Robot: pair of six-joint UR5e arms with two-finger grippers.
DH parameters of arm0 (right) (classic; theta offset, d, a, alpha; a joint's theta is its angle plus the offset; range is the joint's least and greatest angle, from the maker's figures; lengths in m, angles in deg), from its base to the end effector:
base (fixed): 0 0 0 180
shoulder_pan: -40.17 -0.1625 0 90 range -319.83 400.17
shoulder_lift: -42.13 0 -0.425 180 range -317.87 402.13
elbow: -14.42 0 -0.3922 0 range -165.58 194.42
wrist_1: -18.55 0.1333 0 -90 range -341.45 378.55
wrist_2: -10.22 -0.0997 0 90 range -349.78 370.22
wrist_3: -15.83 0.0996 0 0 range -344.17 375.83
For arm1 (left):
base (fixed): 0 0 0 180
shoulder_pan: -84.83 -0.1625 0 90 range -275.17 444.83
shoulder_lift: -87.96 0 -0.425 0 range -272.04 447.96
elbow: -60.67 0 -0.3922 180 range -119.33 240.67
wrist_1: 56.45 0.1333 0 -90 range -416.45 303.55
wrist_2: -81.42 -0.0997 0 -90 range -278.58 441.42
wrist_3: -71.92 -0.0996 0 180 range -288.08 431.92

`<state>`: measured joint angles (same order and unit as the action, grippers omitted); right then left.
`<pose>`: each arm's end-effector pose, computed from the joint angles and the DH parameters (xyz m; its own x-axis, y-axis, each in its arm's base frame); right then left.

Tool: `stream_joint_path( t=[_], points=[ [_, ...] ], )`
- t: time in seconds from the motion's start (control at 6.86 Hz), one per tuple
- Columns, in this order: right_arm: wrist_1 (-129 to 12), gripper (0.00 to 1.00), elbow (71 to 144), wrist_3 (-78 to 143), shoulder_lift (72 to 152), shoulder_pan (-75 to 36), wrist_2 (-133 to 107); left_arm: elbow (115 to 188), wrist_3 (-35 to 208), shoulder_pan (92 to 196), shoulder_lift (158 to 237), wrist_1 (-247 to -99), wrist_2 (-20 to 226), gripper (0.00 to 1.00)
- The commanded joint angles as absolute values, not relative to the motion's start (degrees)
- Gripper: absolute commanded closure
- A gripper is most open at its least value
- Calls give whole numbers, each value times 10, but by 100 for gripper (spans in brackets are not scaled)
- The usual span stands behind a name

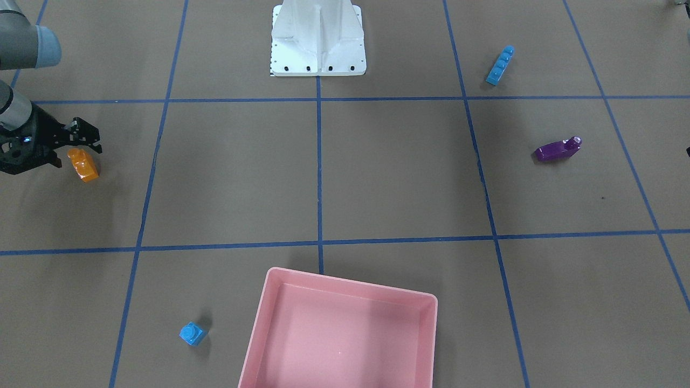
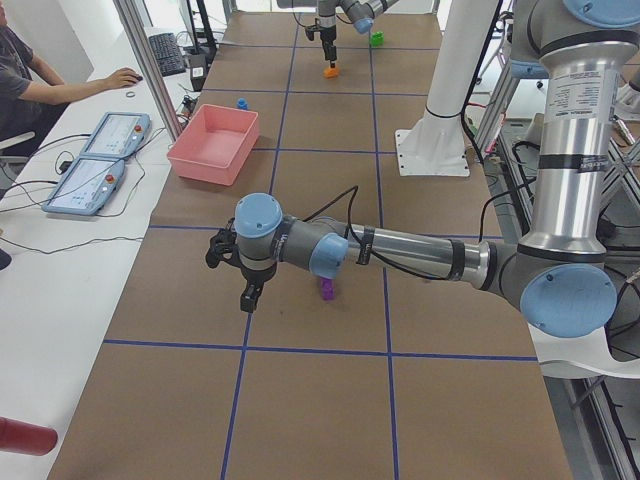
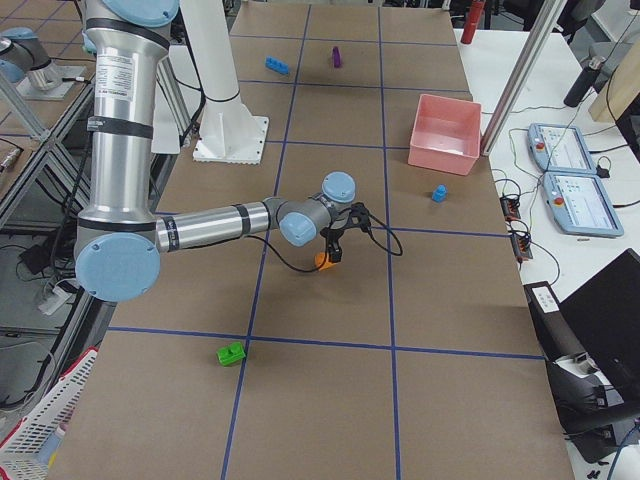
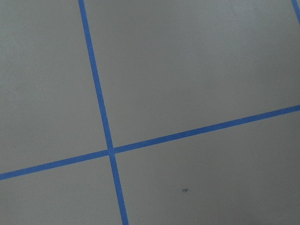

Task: Put all blocks into box

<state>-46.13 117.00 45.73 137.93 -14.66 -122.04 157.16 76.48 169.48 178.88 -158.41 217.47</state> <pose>-0.2166 -0.4225 0.5485 0.5893 -0.2776 0.7588 0.2240 0.9584 0.1767 -0.0135 -0.5162 0.5690 0.6736 0.2268 -0.7034 -0.0345 0.9604 0.2766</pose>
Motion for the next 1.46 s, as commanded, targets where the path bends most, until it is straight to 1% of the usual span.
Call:
stream_joint_path(
  t=[0.0,0.29,0.73,0.87,1.02,1.17,1.31],
  points=[
    [-467,0,1170,455,1379,-142,-1219,1571,764,1695,1788,-1584,2175,0],
    [-489,0,1166,455,1378,-91,-1154,1571,765,1695,1788,-1584,2175,0],
    [-494,0,1164,453,1378,-66,-1126,1572,764,1696,1785,-1584,2176,0],
    [-495,27,1163,453,1378,-68,-1126,1572,764,1696,1784,-1584,2176,0],
    [-496,95,1166,452,1378,-77,-1125,1573,764,1695,1784,-1584,2176,0],
    [-496,100,1169,450,1380,-84,-1126,1574,764,1696,1784,-1584,2176,0],
    [-496,100,1171,448,1380,-86,-1129,1573,764,1695,1784,-1584,2176,0]
  ],
)
